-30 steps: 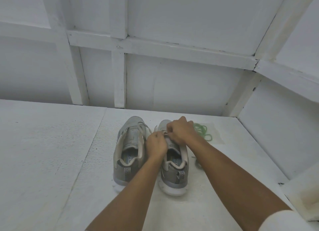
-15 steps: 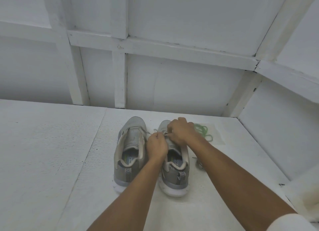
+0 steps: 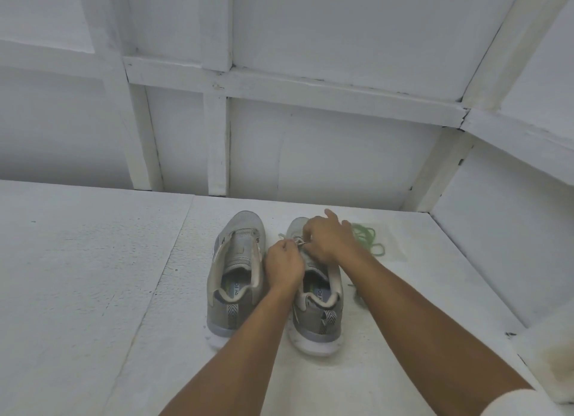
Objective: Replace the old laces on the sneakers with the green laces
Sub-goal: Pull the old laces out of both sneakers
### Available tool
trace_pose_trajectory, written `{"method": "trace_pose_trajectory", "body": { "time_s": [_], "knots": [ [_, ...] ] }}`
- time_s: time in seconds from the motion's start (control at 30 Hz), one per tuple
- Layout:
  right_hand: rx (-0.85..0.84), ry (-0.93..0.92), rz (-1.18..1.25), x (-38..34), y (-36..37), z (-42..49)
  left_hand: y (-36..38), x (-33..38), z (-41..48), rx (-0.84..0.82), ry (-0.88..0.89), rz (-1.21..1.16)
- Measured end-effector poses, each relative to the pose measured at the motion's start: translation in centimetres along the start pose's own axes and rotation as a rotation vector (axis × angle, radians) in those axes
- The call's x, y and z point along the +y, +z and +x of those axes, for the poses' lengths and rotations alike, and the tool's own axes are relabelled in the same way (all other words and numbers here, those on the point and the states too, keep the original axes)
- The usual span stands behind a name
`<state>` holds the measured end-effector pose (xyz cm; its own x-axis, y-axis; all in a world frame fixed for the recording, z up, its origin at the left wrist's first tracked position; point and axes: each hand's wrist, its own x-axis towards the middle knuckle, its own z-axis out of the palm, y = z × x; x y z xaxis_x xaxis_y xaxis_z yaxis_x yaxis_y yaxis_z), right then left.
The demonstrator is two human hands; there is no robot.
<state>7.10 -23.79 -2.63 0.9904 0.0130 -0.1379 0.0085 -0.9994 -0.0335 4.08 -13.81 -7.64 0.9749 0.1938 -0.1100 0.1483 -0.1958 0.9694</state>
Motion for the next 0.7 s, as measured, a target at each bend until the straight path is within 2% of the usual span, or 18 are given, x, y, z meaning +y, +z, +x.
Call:
{"method": "trace_pose_trajectory", "body": {
  "time_s": [0.1,0.23,0.3,0.37,0.43,0.5,0.6,0.7],
  "knots": [
    [0.061,0.068,0.029,0.9,-0.8,0.2,-0.1,0.0,-0.1,-0.009,-0.003,0.002],
    [0.29,0.295,0.053,4.2,-3.9,0.1,-0.2,0.2,-0.4,-0.017,-0.03,-0.024],
    [0.327,0.353,0.021,4.9,-4.2,0.3,-0.2,0.3,-0.4,-0.017,-0.035,-0.018],
    [0.269,0.269,0.122,4.2,-3.5,0.3,-0.2,0.4,-0.3,-0.015,-0.033,-0.005],
    [0.144,0.102,0.21,2.7,-2.1,0.1,-0.2,0.4,-0.3,-0.006,-0.029,0.01],
    [0.042,0.0,0.154,1.2,-0.6,0.2,-0.3,0.4,-0.3,-0.013,-0.018,0.028],
    [0.028,-0.003,0.08,0.4,0.6,0.6,-0.3,0.4,-0.3,-0.025,-0.006,0.039],
    [0.1,0.027,0.174,1.0,-0.1,0.5,-0.3,0.2,-0.2,-0.025,0.0,0.027]
  ]
}}
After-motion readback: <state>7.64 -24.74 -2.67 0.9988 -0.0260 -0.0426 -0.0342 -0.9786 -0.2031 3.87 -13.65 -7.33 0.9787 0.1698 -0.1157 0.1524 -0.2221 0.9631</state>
